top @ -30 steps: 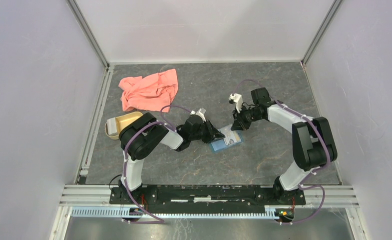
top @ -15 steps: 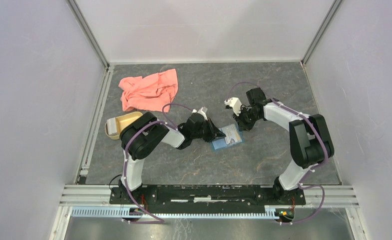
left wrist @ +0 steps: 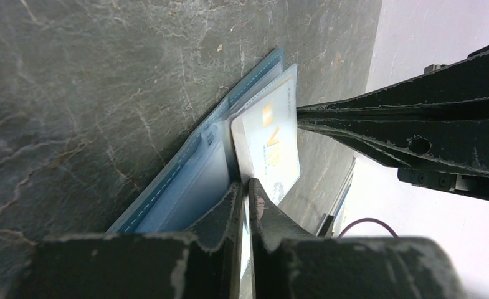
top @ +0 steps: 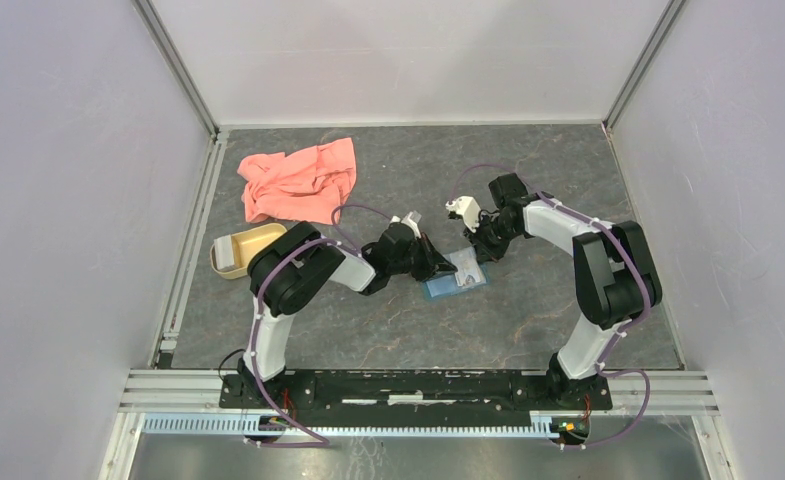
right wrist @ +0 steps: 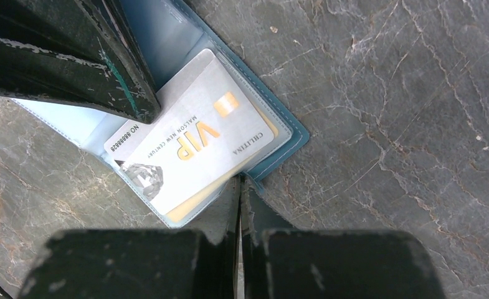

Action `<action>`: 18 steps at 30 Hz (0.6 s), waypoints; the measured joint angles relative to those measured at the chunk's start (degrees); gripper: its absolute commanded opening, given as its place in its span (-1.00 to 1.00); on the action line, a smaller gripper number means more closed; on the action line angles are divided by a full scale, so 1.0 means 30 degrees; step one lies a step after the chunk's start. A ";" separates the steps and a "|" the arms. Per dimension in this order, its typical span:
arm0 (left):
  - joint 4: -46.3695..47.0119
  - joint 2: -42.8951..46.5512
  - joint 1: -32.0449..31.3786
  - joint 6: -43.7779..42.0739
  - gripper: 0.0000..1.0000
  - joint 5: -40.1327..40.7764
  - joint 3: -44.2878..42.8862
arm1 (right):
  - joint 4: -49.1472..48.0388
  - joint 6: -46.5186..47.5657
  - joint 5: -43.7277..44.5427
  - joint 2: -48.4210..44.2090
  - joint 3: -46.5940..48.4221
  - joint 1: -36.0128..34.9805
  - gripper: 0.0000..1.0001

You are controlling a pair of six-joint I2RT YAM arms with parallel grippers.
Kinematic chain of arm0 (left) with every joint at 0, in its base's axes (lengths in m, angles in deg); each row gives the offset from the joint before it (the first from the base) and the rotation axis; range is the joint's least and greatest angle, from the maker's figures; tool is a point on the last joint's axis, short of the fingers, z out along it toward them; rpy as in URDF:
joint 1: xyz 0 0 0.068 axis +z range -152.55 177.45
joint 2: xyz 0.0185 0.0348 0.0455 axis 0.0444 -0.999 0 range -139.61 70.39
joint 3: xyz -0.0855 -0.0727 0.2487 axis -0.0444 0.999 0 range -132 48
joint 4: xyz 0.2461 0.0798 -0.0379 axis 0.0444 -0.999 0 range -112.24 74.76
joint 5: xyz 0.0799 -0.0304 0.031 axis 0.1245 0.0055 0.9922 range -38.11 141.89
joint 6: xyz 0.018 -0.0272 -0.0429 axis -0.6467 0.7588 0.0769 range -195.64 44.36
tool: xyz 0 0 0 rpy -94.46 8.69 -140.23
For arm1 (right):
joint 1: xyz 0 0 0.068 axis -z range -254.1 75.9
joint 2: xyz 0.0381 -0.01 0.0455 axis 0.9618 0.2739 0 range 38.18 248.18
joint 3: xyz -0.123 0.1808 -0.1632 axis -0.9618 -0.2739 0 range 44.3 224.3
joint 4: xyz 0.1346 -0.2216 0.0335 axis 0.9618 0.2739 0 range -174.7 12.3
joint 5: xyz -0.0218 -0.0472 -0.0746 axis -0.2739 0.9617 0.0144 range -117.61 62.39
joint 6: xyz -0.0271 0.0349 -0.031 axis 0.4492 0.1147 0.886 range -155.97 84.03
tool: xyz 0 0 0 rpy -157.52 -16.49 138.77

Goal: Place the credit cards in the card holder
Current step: Insert the credit card into the card holder.

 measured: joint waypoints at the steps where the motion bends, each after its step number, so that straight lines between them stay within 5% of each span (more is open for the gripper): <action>1: 0.0022 -0.0015 0.0007 0.0007 -0.68 -0.0022 -0.0007 | 0.0029 0.0015 -0.0007 0.0015 0.0022 0.0000 -0.94; 10: 0.0925 0.0007 -0.0015 0.0036 -0.39 -0.0124 0.0277 | 0.0073 0.0029 -0.0306 0.0022 0.0051 0.0168 -0.89; 18: 0.1421 0.0539 0.0044 0.0036 -0.31 -0.0124 0.1042 | 0.0219 0.0022 -0.1960 -0.0364 0.0000 0.0903 -0.58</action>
